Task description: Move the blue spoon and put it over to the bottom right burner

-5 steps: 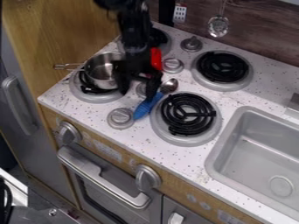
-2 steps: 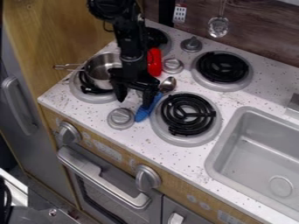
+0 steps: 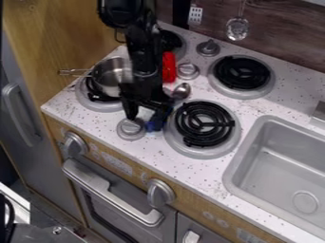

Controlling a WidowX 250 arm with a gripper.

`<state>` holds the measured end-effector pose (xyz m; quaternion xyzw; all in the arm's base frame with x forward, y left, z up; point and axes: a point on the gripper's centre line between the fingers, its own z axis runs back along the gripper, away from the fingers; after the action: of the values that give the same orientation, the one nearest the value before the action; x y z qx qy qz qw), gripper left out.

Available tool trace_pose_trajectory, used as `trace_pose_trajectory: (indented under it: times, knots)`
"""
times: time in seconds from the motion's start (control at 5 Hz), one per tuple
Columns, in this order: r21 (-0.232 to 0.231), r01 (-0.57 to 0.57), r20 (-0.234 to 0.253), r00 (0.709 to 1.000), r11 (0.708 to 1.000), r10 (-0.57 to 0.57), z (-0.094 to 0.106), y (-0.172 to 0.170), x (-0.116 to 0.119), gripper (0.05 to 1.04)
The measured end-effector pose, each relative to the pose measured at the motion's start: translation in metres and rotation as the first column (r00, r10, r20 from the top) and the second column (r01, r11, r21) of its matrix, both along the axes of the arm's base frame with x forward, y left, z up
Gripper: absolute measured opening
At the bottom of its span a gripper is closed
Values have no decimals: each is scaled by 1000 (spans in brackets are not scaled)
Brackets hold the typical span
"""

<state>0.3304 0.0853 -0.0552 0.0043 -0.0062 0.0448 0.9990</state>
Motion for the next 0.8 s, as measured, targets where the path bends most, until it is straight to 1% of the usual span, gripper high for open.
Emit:
trace_pose_trajectory:
  times: [0.2,0.4,0.6,0.8]
  knots:
    - [3,9,28,1000,1000,-9,12,-1,-2,998]
    - [-3,6,37,999,1000,-6,13,-2,-1,998]
    - [-12,5,35,999,1000,-4,7,-4,2,998]
    - [-35,29,19,999,999,-28,-1,-15,7,998]
